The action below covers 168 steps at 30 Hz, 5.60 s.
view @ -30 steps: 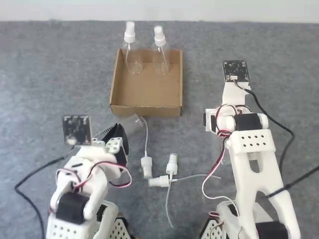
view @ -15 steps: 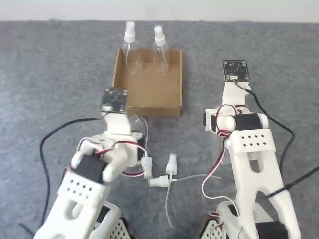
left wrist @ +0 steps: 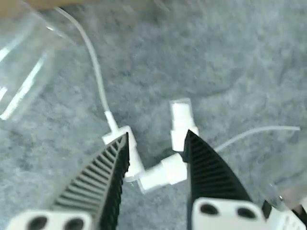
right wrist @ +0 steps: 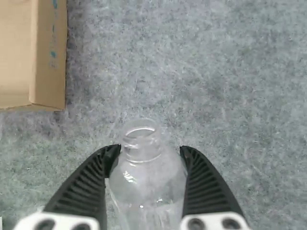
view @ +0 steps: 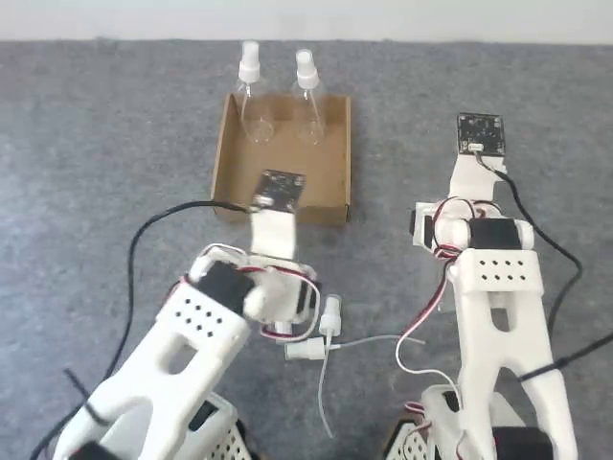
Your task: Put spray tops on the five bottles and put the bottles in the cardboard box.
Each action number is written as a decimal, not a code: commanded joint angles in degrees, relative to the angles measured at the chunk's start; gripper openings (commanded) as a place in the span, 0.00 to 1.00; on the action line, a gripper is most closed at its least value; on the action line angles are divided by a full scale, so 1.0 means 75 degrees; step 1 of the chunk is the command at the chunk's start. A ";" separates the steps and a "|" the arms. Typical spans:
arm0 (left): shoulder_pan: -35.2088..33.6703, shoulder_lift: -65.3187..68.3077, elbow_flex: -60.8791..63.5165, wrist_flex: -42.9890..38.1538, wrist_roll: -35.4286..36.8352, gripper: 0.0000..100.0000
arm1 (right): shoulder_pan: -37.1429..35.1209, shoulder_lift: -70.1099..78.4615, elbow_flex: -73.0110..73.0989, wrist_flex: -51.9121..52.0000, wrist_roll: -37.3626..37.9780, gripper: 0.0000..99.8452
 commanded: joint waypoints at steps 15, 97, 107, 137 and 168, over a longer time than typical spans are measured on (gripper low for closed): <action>0.1360 0.2801 -0.0932 -0.0832 0.0809 0.17 | 0.0381 -0.0486 -0.0094 -0.0170 -0.0012 0.01; -0.1090 -0.0610 -0.1073 -0.0363 0.0809 0.01 | 0.0346 -0.0428 -0.0070 -0.0170 -0.0012 0.01; -0.1102 -0.1958 -0.0205 -0.0914 0.0809 0.01 | 0.0334 -0.0486 -0.0059 -0.0135 -0.0012 0.01; -0.2051 -0.5415 0.1342 -0.1629 0.0797 0.01 | -0.0311 -0.2221 0.0856 -0.0510 -0.0023 0.01; -0.2555 -0.8873 0.2760 -0.2051 0.0821 0.01 | -0.1495 -0.4038 0.2227 -0.0990 0.0000 0.01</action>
